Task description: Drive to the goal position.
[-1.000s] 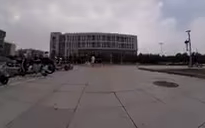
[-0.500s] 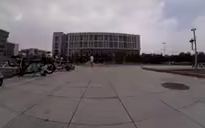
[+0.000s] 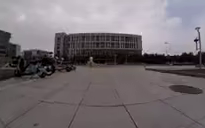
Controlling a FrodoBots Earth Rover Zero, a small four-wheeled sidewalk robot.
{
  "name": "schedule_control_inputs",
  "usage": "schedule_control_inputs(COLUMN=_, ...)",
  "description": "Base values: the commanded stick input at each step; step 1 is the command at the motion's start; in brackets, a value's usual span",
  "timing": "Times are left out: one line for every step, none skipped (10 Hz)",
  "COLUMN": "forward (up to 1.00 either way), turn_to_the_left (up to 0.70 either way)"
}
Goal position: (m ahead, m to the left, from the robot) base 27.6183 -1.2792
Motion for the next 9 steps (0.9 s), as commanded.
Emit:
schedule_control_inputs(forward=0.70, turn_to_the_left=0.00)
schedule_control_inputs(forward=0.70, turn_to_the_left=0.00)
schedule_control_inputs(forward=0.70, turn_to_the_left=0.00)
schedule_control_inputs(forward=0.70, turn_to_the_left=0.00)
schedule_control_inputs(forward=0.70, turn_to_the_left=0.00)
schedule_control_inputs(forward=0.70, turn_to_the_left=0.00)
schedule_control_inputs(forward=0.70, turn_to_the_left=0.00)
schedule_control_inputs(forward=0.70, turn_to_the_left=0.00)
schedule_control_inputs(forward=0.70, turn_to_the_left=0.00)
